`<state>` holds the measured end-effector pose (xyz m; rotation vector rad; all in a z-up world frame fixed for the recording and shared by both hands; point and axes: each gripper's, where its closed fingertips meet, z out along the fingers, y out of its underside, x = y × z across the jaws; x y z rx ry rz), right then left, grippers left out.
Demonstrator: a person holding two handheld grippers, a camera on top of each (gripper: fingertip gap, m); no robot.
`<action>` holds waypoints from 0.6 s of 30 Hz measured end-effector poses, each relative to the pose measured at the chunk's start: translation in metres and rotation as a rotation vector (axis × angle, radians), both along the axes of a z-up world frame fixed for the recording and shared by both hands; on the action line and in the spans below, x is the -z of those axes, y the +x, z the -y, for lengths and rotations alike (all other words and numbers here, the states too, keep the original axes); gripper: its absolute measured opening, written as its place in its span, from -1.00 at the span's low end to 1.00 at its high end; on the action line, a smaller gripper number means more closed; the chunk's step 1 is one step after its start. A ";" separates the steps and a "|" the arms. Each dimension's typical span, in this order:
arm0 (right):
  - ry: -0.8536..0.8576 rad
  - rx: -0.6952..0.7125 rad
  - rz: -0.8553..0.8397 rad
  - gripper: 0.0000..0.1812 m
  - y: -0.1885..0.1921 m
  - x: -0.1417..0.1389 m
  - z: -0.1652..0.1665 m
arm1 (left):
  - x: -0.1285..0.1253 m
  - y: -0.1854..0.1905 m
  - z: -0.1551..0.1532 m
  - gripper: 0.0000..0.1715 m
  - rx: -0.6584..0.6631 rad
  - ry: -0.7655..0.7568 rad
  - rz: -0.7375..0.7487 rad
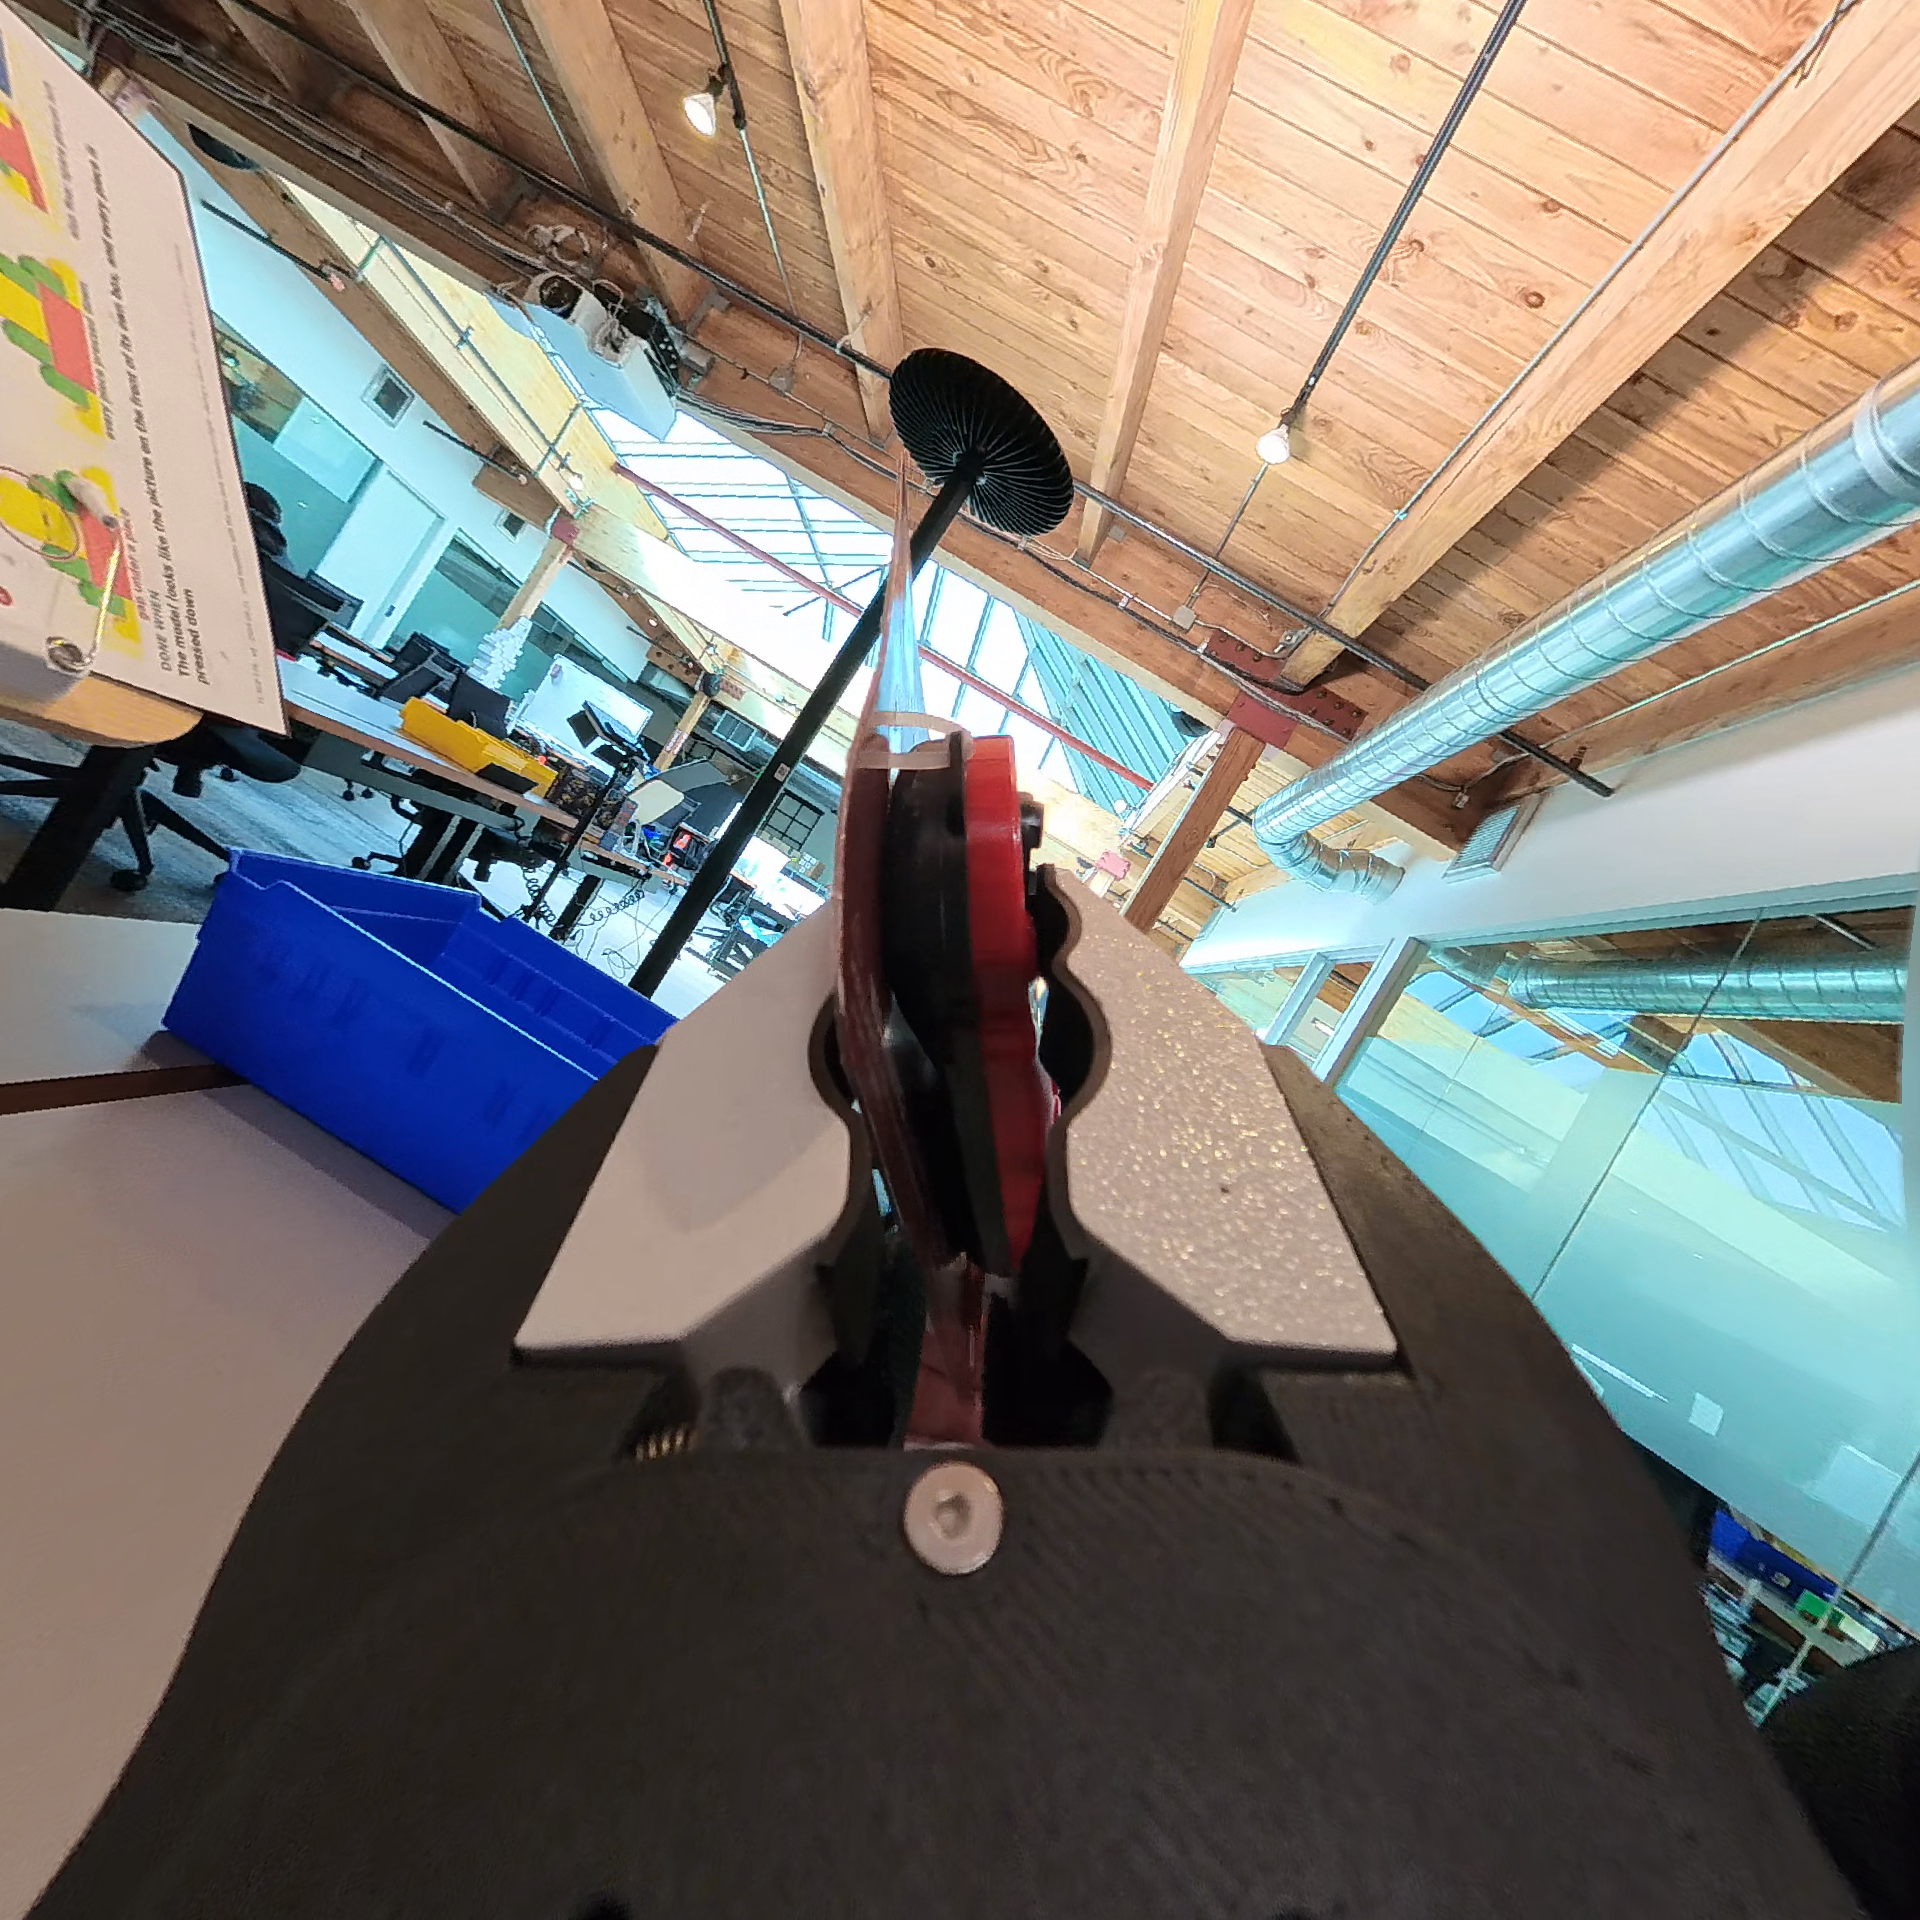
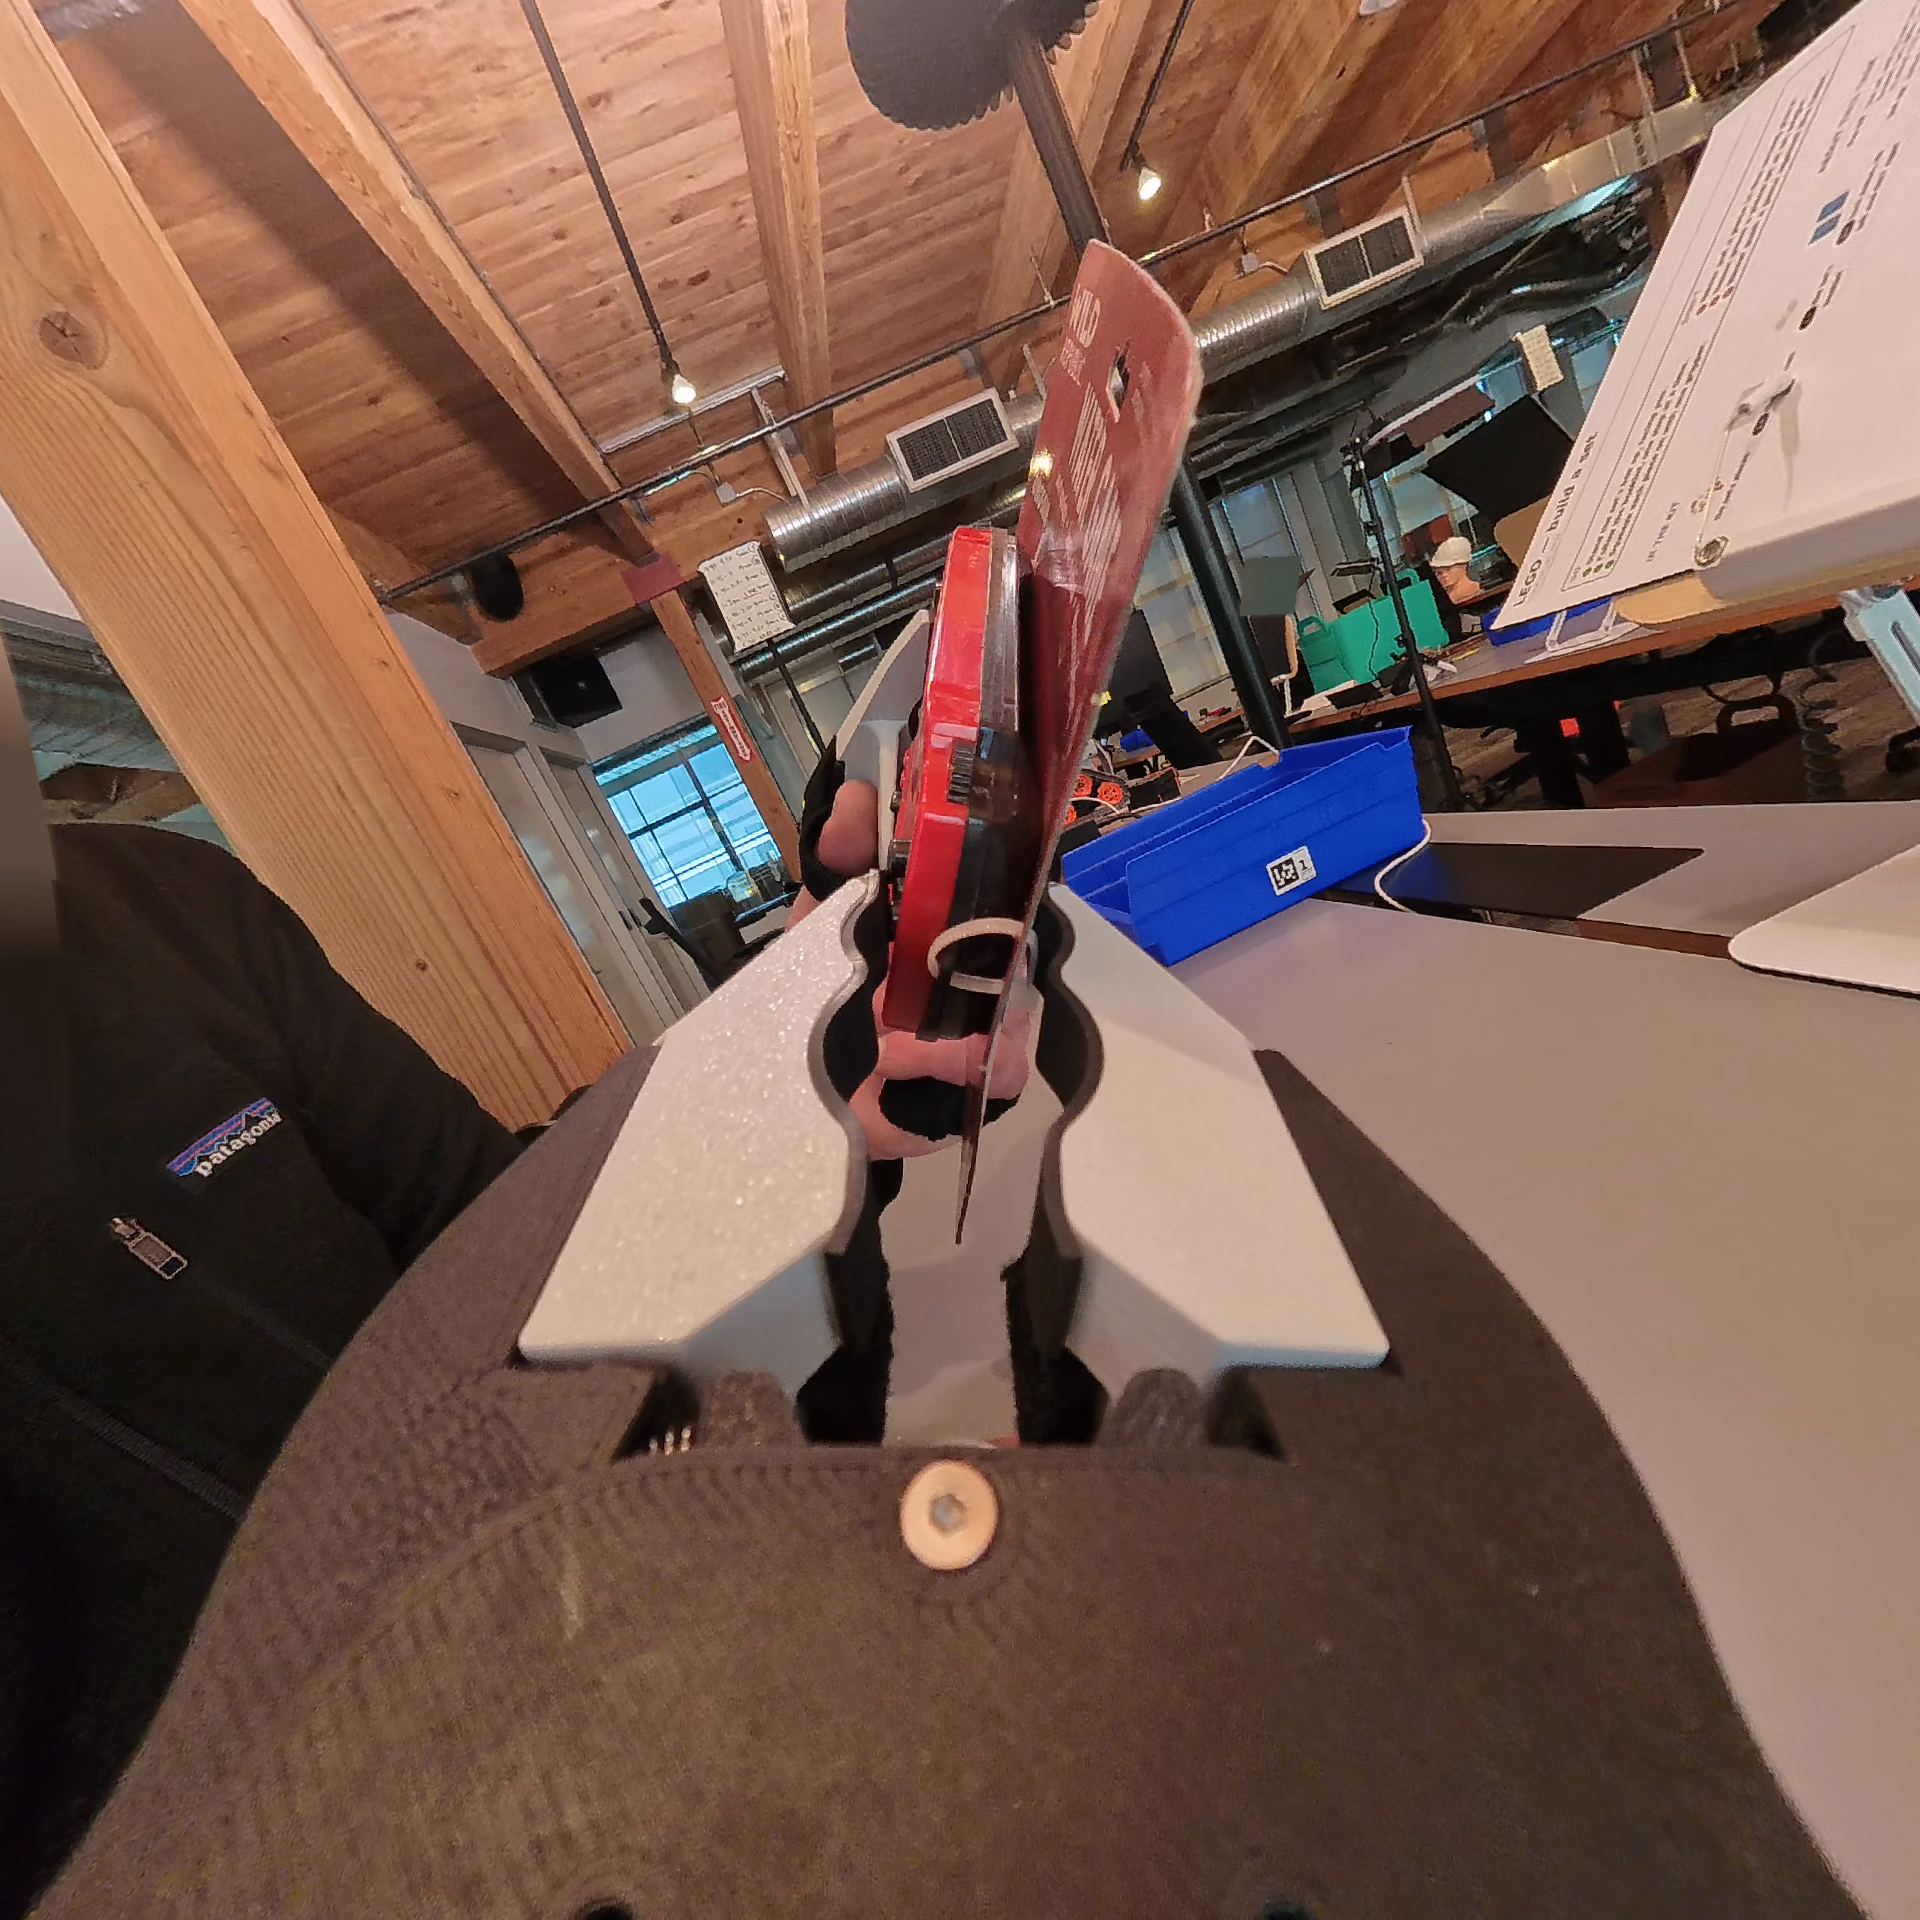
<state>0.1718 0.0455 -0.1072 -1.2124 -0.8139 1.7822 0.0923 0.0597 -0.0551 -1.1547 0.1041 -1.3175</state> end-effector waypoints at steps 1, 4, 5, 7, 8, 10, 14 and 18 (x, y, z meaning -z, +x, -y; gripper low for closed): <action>-0.004 -0.001 -0.004 -0.74 0.000 0.000 0.000 | 0.000 0.000 0.000 -0.71 0.001 -0.003 0.002; -0.007 0.003 -0.014 -0.74 0.003 -0.001 -0.002 | 0.000 0.003 0.000 -0.69 0.028 0.001 0.012; -0.009 0.005 -0.017 -0.74 0.003 -0.001 -0.002 | -0.001 0.003 0.000 -0.68 0.025 0.005 0.008; -0.012 0.009 -0.020 -0.74 0.003 -0.001 -0.003 | -0.001 0.002 -0.003 -0.61 -0.002 -0.001 0.005; -0.013 0.011 -0.021 -0.75 0.004 0.000 -0.004 | -0.001 -0.001 -0.004 -0.57 -0.019 -0.006 0.014; -0.013 0.015 -0.017 -0.75 0.006 0.001 -0.005 | -0.002 -0.008 -0.006 -0.49 -0.030 -0.012 0.035; -0.014 0.016 -0.015 -0.74 0.006 0.003 -0.006 | -0.002 -0.011 -0.006 -0.46 -0.026 -0.015 0.027; -0.012 0.019 -0.011 -0.74 0.008 0.003 -0.007 | 0.002 -0.009 -0.008 -0.52 -0.010 -0.030 0.014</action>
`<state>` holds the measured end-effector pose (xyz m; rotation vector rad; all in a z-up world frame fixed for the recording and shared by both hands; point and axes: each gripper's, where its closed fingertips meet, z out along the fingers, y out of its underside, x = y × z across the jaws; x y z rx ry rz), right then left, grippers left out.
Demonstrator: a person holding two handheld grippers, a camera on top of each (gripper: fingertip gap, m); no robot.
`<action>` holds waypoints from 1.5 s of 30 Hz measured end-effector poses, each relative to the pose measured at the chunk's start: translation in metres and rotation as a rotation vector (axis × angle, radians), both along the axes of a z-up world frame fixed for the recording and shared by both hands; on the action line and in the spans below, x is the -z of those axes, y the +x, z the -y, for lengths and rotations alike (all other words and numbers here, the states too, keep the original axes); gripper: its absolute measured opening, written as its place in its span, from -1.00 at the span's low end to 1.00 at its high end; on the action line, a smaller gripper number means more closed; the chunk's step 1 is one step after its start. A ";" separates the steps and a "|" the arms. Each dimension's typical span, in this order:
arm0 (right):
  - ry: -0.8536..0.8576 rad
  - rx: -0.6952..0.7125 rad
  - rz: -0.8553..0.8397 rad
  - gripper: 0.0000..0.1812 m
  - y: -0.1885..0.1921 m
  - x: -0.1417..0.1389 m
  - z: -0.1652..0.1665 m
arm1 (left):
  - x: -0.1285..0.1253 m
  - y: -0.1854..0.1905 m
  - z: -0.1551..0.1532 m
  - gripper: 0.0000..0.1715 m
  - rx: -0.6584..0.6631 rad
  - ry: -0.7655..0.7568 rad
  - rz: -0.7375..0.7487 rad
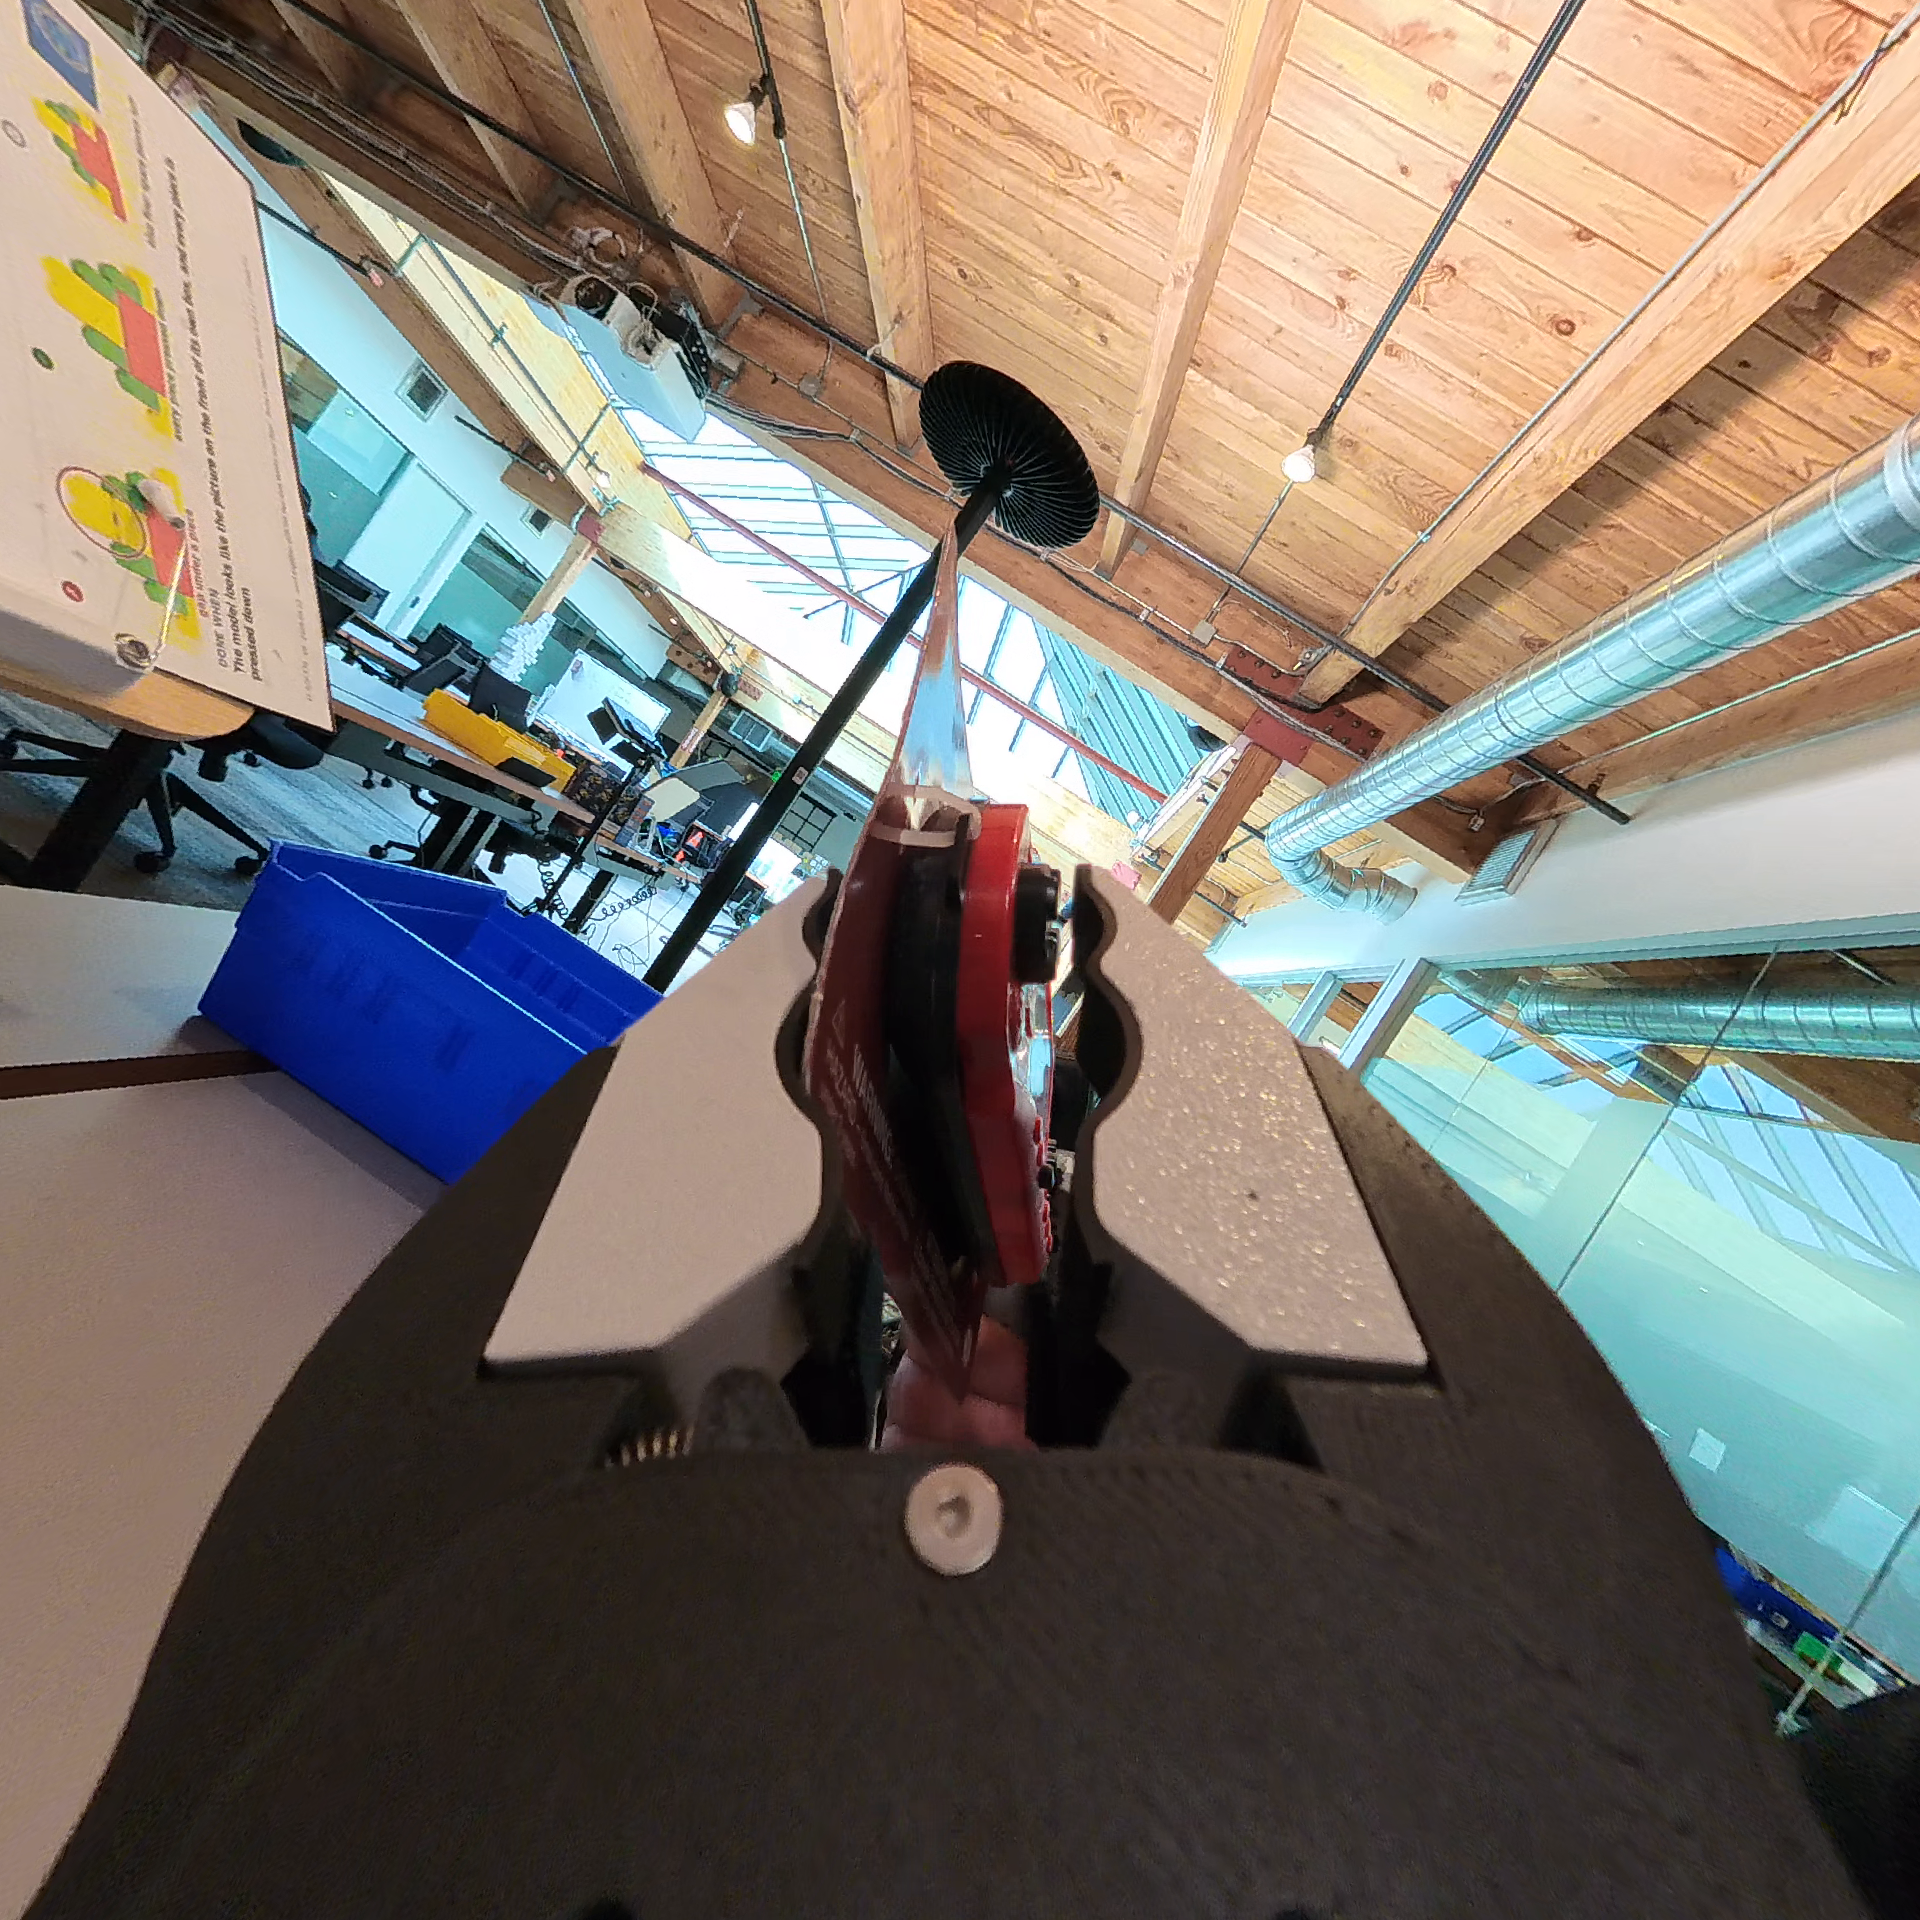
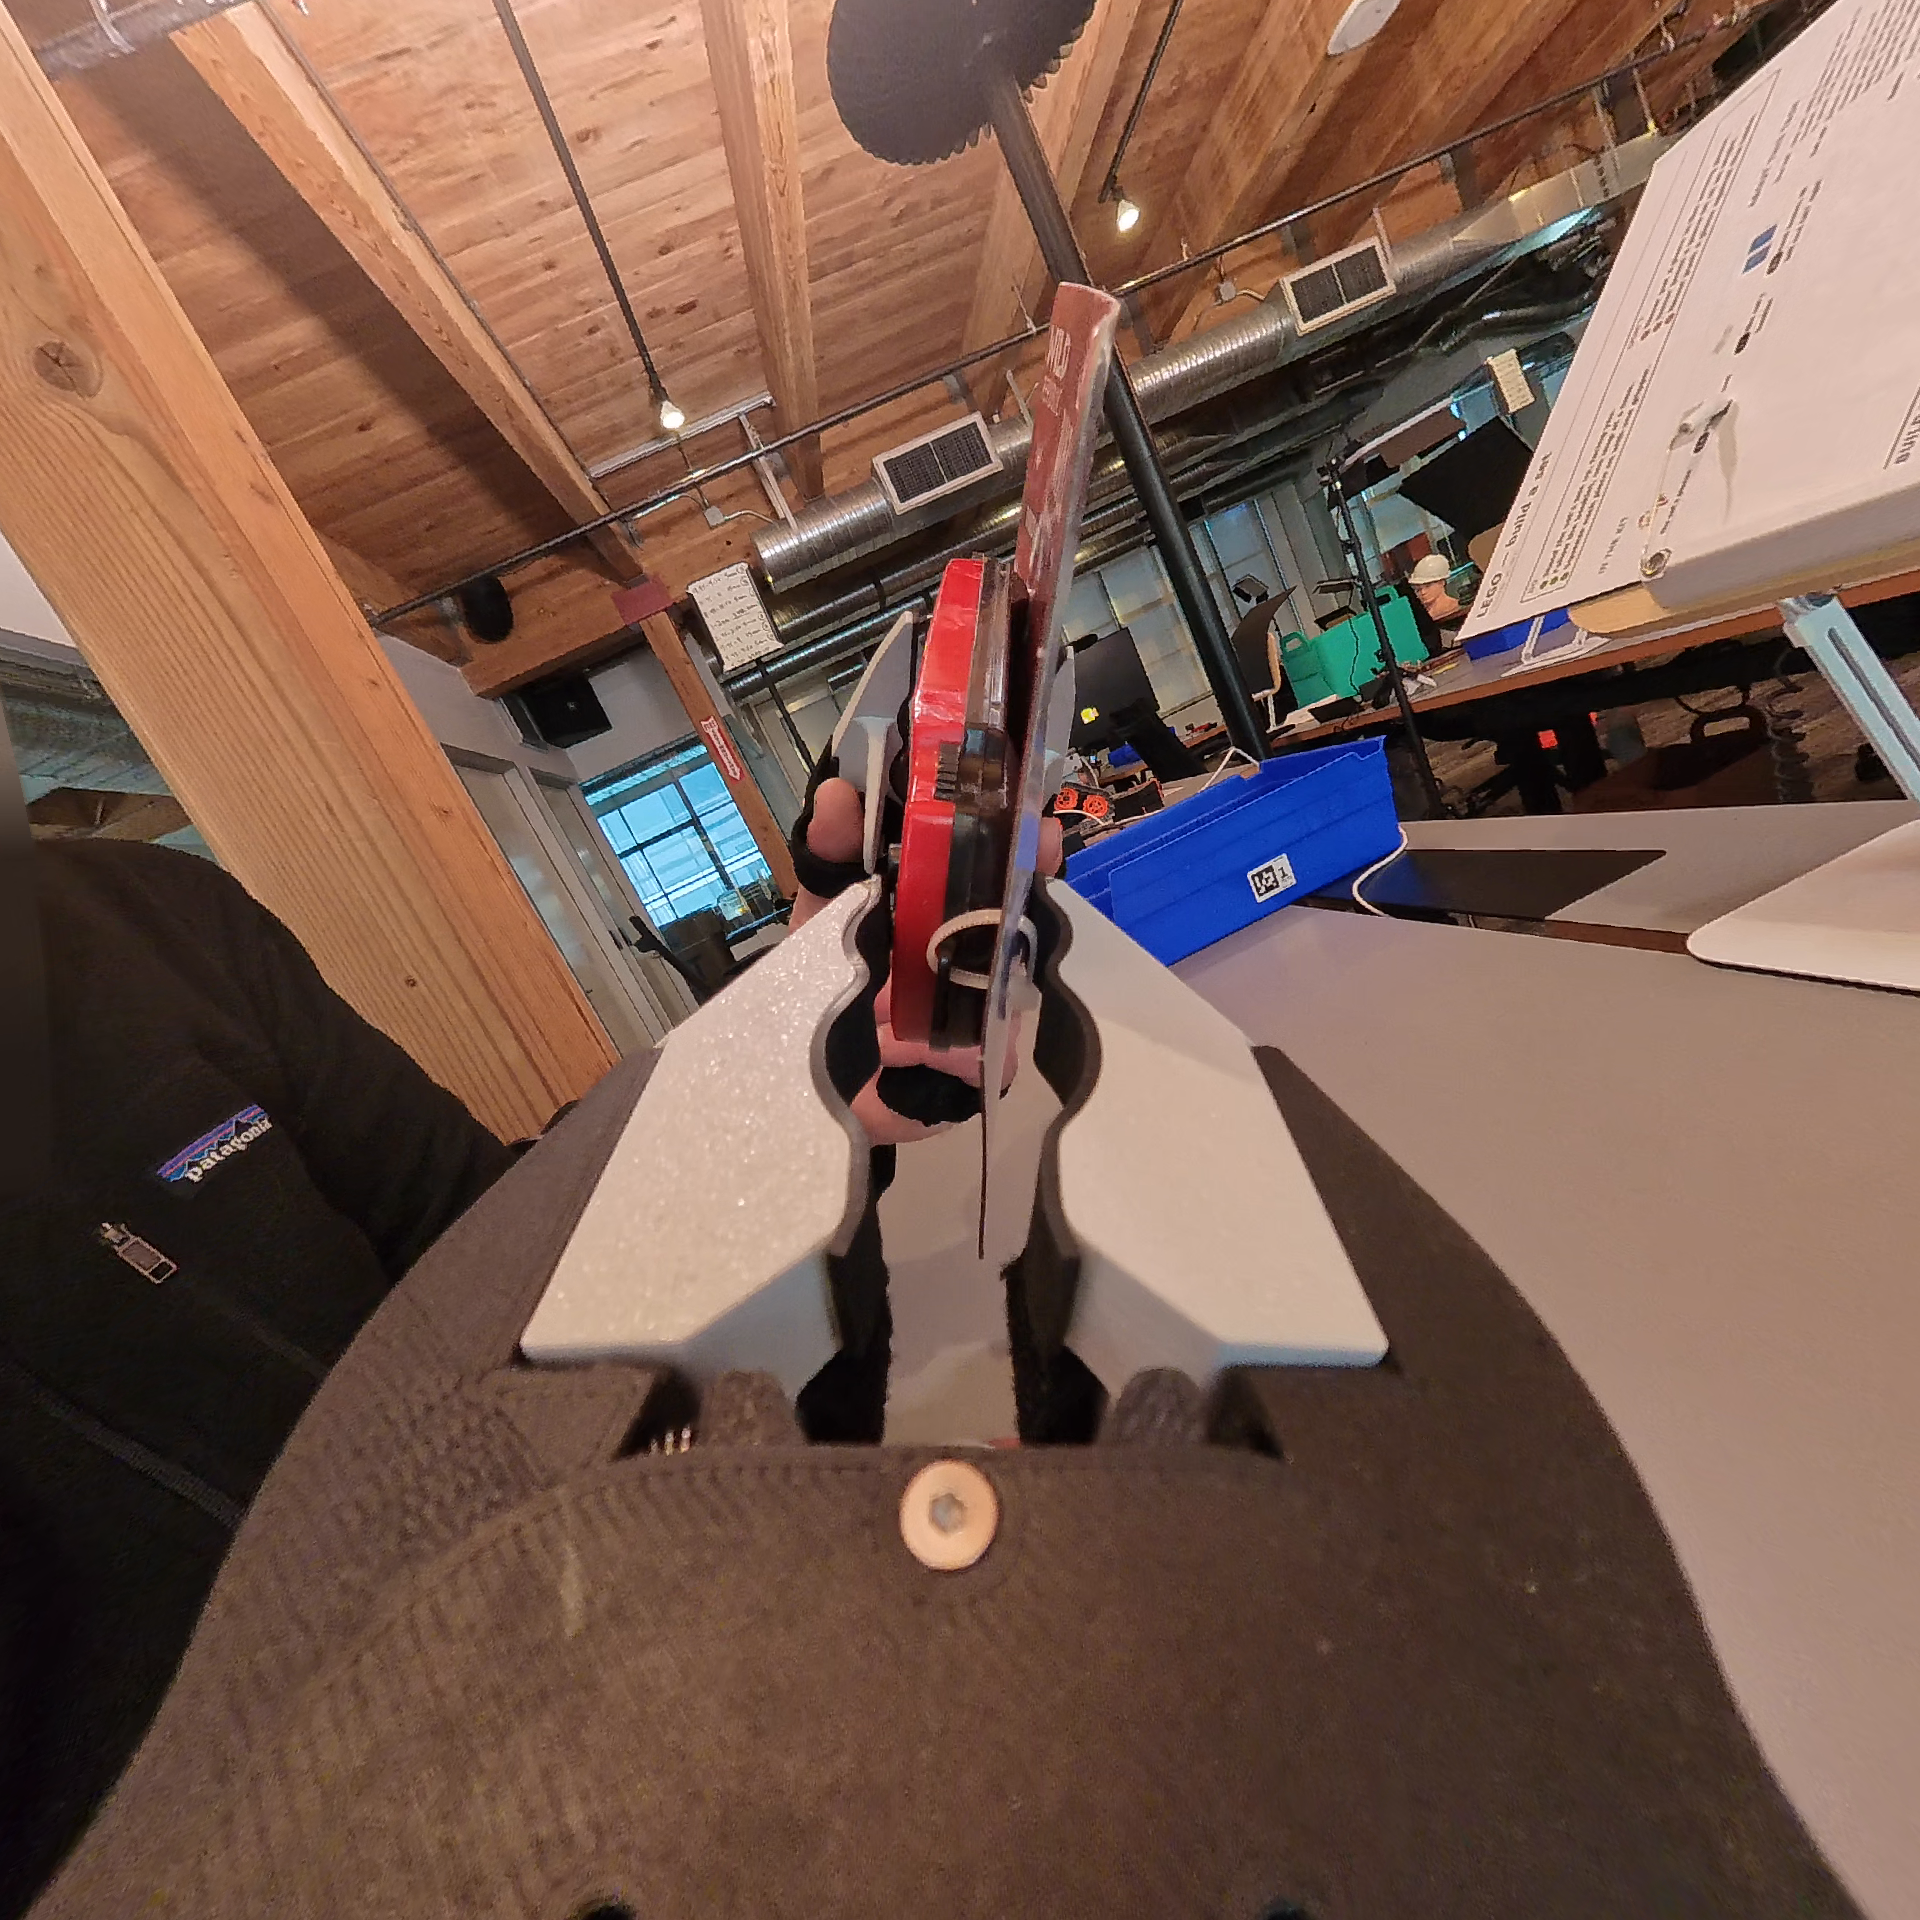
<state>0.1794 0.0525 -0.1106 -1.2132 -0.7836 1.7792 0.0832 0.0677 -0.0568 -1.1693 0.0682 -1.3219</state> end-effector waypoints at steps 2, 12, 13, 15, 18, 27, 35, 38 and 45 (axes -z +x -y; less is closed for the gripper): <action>0.002 0.001 0.003 -0.74 0.000 0.001 0.000 | 0.002 0.001 -0.001 -0.51 0.009 -0.007 -0.002; 0.006 0.004 0.001 -0.74 0.003 0.002 -0.002 | 0.006 0.005 -0.002 -0.57 0.041 -0.012 -0.022; 0.007 0.002 0.001 -0.74 0.003 0.003 -0.002 | 0.005 0.005 -0.001 -0.59 0.049 -0.004 -0.016; 0.004 -0.001 0.000 -0.73 0.003 0.003 -0.002 | 0.005 0.005 0.000 -0.64 0.054 0.002 -0.013; -0.007 0.000 -0.010 -0.71 0.002 0.003 -0.003 | 0.005 0.005 -0.001 -0.69 0.045 0.000 -0.010; -0.027 0.019 -0.029 -0.63 0.002 0.002 -0.006 | 0.005 0.004 -0.001 -0.72 0.023 0.007 -0.007; -0.075 0.023 -0.067 -0.68 0.003 -0.001 -0.008 | 0.004 0.006 0.000 -0.72 0.014 0.038 0.025; -0.075 -0.016 -0.065 -0.56 0.003 -0.002 -0.002 | 0.004 0.004 -0.002 -0.71 0.002 0.024 0.054; -0.066 0.005 -0.003 -0.65 -0.008 0.007 -0.002 | 0.008 0.006 -0.004 -0.72 -0.020 0.009 0.126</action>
